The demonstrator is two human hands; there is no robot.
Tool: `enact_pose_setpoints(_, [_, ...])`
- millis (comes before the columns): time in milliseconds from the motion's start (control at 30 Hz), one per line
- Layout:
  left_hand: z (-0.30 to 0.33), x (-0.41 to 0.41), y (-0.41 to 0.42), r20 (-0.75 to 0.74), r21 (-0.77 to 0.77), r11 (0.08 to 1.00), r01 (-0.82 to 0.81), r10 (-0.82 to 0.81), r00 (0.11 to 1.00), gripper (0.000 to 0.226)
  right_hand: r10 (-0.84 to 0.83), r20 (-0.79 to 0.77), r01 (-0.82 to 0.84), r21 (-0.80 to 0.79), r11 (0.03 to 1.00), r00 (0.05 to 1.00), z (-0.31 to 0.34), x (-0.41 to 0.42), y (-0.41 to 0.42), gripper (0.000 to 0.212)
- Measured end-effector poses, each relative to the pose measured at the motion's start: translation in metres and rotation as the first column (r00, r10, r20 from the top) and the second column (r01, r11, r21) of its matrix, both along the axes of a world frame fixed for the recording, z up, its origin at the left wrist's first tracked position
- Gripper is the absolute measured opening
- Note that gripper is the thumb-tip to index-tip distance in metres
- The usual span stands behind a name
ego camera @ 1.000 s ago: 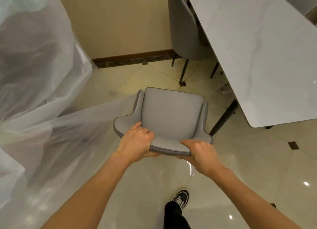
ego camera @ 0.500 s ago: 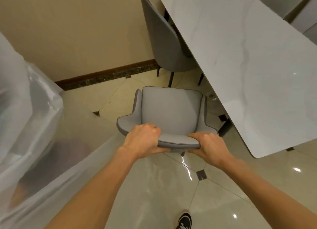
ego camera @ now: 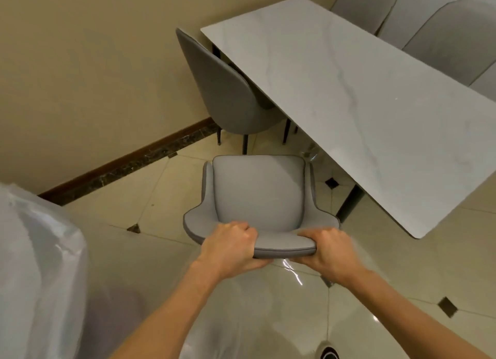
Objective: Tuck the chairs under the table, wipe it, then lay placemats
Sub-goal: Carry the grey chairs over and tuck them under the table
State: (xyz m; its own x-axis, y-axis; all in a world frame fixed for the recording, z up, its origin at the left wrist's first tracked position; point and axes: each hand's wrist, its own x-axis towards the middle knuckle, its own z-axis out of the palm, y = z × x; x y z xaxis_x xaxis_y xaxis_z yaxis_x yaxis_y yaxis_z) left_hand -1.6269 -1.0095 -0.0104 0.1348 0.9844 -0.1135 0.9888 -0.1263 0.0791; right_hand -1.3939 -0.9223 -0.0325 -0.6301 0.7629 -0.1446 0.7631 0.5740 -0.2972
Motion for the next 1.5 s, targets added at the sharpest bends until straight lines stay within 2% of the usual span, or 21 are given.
enact_pose_setpoints(333, [0.002,-0.023,-0.028,0.006,0.018,0.962,0.273,-0.273,0.962,0.065,-0.303,-0.029,0.303,0.016,0.953,0.953,0.004,-0.012,-0.100,0.053])
enact_pose_setpoints(467, [0.003,-0.029,-0.021,0.014,0.012,0.936,0.353,-0.353,0.936,0.062,-0.344,-0.072,0.347,0.024,0.938,0.936,0.007,-0.017,-0.104,0.045])
enact_pose_setpoints(700, [-0.014,-0.056,0.015,-0.022,0.045,0.884,0.465,-0.464,0.885,0.057,-0.338,-0.073,0.343,0.078,0.936,0.938,-0.005,-0.037,-0.086,0.046])
enact_pose_setpoints(900, [0.002,-0.093,0.084,-0.065,-0.075,0.914,0.399,-0.403,0.913,0.064,-0.419,-0.078,0.424,0.080,0.902,0.905,-0.003,-0.086,-0.043,0.049])
enact_pose_setpoints(967, [0.009,-0.100,0.108,-0.149,-0.128,0.928,0.351,-0.368,0.918,0.075,-0.456,-0.081,0.461,0.078,0.884,0.887,-0.002,-0.100,-0.027,0.049])
enact_pose_setpoints(1067, [0.018,-0.110,0.146,-0.221,-0.189,0.938,0.291,-0.329,0.918,0.075,-0.496,-0.068,0.500,0.058,0.864,0.866,-0.003,-0.120,0.003,0.050])
enact_pose_setpoints(1300, [0.028,-0.117,0.238,-0.250,-0.303,0.943,0.137,-0.218,0.944,0.072,-0.546,-0.090,0.548,0.001,0.836,0.833,-0.014,-0.146,0.078,0.053])
enact_pose_setpoints(1500, [0.029,-0.101,0.305,-0.256,-0.311,0.947,0.080,-0.165,0.953,0.078,-0.600,-0.112,0.603,-0.002,0.798,0.792,-0.011,-0.142,0.140,0.051])
